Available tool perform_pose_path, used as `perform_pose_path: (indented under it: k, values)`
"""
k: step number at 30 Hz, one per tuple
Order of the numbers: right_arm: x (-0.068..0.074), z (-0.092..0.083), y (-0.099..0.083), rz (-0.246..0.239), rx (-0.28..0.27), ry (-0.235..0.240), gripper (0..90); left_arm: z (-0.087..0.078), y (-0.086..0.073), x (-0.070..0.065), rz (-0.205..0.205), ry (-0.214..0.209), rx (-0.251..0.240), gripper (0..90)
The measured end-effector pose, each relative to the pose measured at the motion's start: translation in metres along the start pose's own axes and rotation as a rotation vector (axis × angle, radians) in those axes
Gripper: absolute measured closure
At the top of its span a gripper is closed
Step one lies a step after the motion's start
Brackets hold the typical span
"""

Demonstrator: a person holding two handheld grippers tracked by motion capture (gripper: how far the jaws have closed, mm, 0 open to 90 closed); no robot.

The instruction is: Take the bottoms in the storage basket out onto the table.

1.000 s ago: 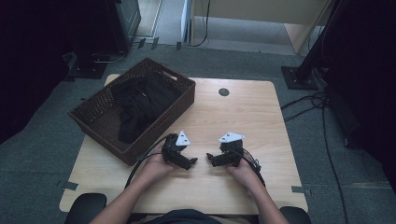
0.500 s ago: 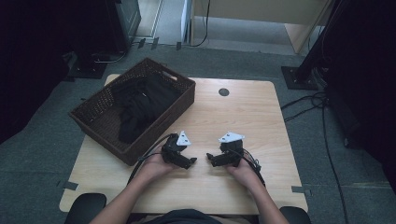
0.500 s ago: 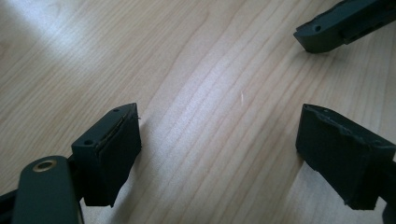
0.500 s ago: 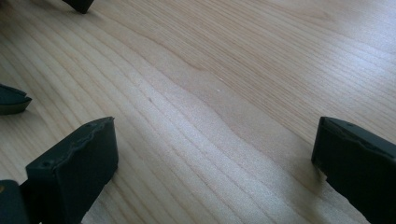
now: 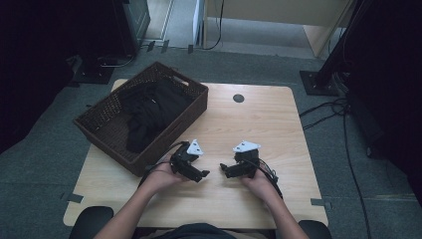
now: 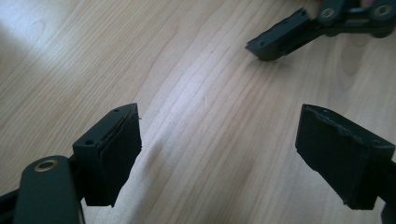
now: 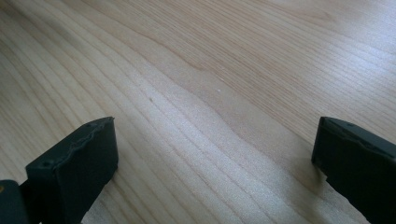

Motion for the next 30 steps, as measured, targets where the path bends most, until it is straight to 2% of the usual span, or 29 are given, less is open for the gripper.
perform_pose_path:
  k: [4, 5, 8, 12, 15, 23, 25, 30]
  values:
    - [0.001, 0.001, 0.000, -0.001, -0.001, 0.000, 0.2, -0.008, 0.008, 0.002, 0.016, 0.003, -0.007, 14.6]
    - [0.001, 0.001, 0.000, 0.000, -0.001, 0.000, 0.2, -0.011, 0.011, 0.003, 0.013, 0.005, -0.013, 14.6]
    - [0.001, 0.001, 0.000, -0.001, -0.001, 0.000, 0.2, -0.022, 0.020, 0.004, -0.016, -0.030, -0.038, 14.8]
    - [0.002, 0.001, 0.001, -0.001, -0.002, -0.001, 0.2, -0.032, 0.024, 0.006, -0.003, -0.046, -0.010, 15.0]
    - [0.002, 0.001, 0.001, -0.001, -0.005, -0.002, 0.2, -0.040, 0.028, 0.011, 0.005, -0.030, -0.001, 15.0]
    - [0.002, 0.001, 0.001, -0.001, -0.004, 0.000, 0.2, -0.058, 0.036, 0.024, -0.008, 0.000, -0.014, 15.1]
    - [0.003, 0.001, 0.001, -0.005, -0.005, 0.004, 0.2, -0.066, 0.036, 0.031, -0.014, 0.021, -0.013, 15.1]
    - [0.004, 0.002, 0.002, -0.012, -0.002, 0.013, 0.2, -0.077, 0.040, 0.041, -0.035, 0.036, -0.020, 15.1]
Point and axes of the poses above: each handheld gripper's, and its own axes: z roughly forward along the jaws, y roughly out of its top, x roughly to its left, the point moved 8 cm from there along z, roughly forward along the jaws, and after that the axes turned 7 degrees about y, right-handed, at the moved point
